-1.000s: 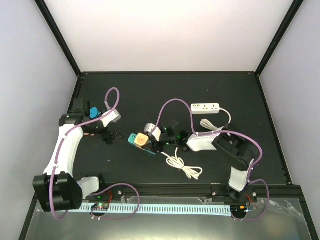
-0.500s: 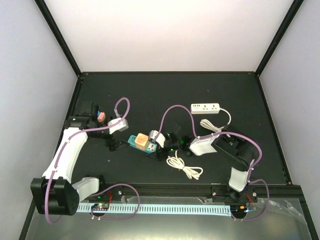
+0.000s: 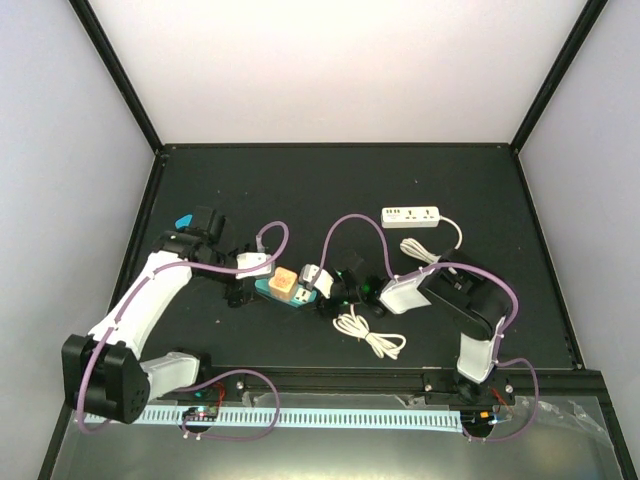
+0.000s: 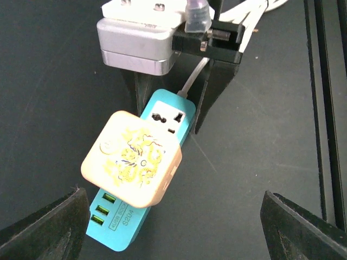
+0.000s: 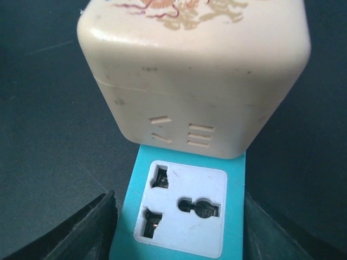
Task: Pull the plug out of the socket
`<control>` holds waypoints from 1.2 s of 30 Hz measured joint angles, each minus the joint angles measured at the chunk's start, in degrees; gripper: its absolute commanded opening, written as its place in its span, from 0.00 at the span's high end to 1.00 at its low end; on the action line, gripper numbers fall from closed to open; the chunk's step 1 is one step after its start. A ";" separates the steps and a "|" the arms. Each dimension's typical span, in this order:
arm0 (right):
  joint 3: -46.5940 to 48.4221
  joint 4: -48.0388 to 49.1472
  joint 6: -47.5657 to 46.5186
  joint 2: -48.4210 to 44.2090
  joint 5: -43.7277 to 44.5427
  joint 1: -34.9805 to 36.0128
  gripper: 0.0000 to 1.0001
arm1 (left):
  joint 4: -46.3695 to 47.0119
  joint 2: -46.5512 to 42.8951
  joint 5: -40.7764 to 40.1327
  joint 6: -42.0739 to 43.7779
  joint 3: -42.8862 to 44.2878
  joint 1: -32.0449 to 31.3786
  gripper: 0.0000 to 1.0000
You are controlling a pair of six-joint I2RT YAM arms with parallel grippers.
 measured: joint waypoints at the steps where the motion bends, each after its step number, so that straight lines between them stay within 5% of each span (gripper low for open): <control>1: 0.00 0.09 -0.13 0.17 0.07 0.00 0.39 | 0.11 0.74 -0.48 0.55 0.00 -0.22 0.12; 14: 0.00 0.31 -2.60 0.63 -1.46 0.02 0.64 | 5.16 2.84 -4.28 4.48 -3.19 -2.97 0.16; 19: 0.00 0.37 -3.61 0.81 -2.49 0.00 0.67 | 7.63 3.65 -4.87 4.46 -4.52 -4.24 0.02; 36: 0.04 0.59 -5.05 1.11 -3.87 0.00 0.75 | 15.61 8.55 -8.04 0.90 -6.84 -9.07 0.11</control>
